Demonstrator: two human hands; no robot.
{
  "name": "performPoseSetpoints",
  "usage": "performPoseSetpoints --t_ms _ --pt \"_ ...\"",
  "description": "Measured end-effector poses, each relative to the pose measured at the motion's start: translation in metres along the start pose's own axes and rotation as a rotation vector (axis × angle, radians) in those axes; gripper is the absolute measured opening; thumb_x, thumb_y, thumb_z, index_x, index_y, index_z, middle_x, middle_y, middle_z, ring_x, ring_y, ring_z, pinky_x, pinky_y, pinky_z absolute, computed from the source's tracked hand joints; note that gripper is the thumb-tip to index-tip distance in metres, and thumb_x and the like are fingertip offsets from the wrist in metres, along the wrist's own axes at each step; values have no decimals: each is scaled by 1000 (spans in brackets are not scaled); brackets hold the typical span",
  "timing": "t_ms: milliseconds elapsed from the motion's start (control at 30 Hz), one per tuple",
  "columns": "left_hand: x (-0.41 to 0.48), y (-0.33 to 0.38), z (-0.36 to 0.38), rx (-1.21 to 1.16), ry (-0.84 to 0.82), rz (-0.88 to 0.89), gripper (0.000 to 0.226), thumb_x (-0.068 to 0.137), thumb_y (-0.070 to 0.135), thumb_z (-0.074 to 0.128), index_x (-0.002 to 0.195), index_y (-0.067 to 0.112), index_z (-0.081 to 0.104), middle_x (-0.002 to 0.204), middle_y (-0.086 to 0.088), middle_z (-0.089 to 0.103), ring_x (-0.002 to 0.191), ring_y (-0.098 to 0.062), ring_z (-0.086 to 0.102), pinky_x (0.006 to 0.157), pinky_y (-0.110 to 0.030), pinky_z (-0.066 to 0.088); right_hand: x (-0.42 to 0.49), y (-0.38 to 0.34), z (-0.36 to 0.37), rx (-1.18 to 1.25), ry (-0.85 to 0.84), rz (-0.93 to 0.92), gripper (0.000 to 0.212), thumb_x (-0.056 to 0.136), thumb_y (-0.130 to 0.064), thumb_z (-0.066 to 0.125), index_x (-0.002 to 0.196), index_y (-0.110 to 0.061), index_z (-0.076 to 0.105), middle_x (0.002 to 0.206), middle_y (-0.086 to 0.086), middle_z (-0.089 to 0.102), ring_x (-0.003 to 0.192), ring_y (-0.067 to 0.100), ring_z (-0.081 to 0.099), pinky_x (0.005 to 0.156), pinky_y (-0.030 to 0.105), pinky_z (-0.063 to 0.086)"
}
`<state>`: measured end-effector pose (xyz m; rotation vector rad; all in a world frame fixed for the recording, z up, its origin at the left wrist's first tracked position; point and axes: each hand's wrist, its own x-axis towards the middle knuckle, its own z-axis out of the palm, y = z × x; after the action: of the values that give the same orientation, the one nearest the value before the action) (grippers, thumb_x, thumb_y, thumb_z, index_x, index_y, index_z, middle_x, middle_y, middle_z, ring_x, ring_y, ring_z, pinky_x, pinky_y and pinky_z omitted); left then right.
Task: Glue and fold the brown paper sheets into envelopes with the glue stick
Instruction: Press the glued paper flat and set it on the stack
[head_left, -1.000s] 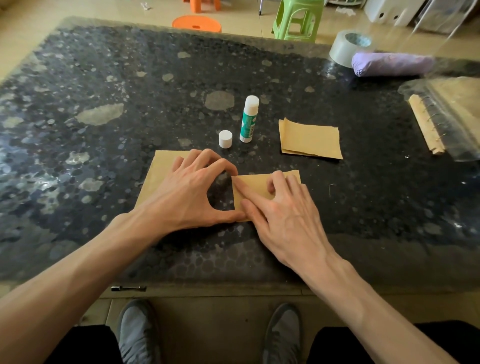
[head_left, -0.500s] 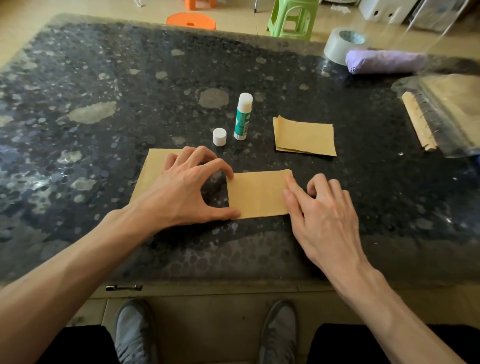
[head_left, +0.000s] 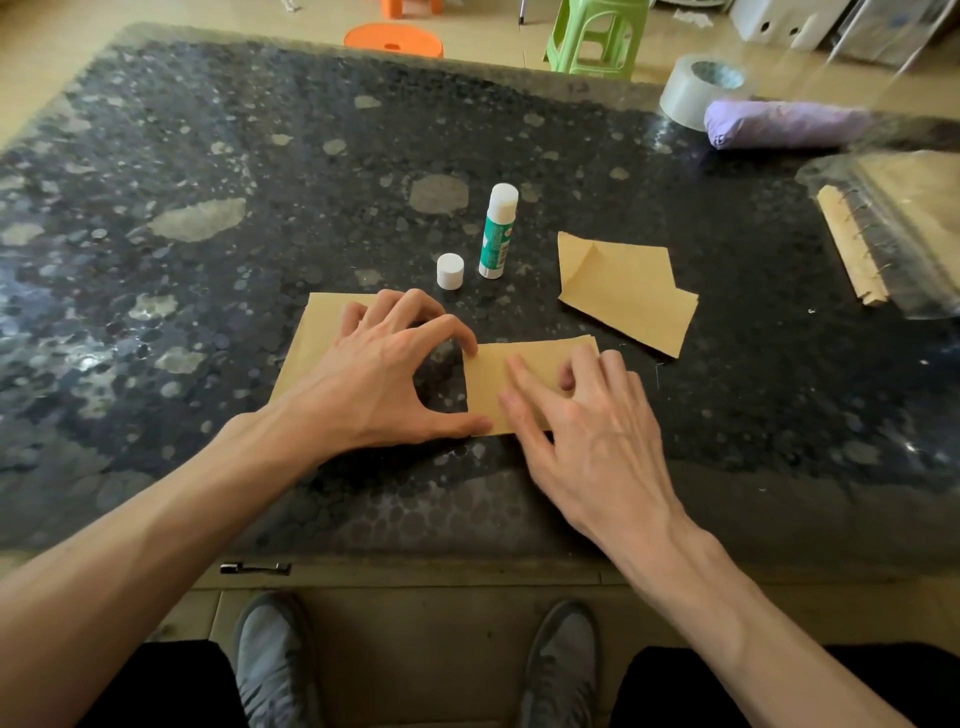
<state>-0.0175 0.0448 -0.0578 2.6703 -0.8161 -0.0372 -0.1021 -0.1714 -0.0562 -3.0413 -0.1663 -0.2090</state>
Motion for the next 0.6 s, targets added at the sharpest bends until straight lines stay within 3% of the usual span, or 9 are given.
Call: performPoseSetpoints --t_ms 167,333,600 --pt "-1 -1 1 4 5 14 65 68 84 60 123 49 54 123 18 41 123 -9 37 99 -30 24 -2 -21 3 78 -32 -83 50 111 -56 24 152 -42 48 105 -6 30 99 13 36 81 32 40" --pt "-1 0 -1 7 6 11 71 68 93 53 123 48 54 125 18 42 124 -8 36 101 -31 26 -5 -14 4 68 -19 -70 50 111 -54 21 153 -44 46 104 -6 32 97 13 36 81 32 40" --pt "0 -1 -2 4 -32 -1 73 65 95 58 123 51 51 128 19 39 126 -7 32 101 -31 24 -14 12 3 15 47 52 53 112 -48 25 150 -28 56 99 -3 40 89 15 39 74 35 40"
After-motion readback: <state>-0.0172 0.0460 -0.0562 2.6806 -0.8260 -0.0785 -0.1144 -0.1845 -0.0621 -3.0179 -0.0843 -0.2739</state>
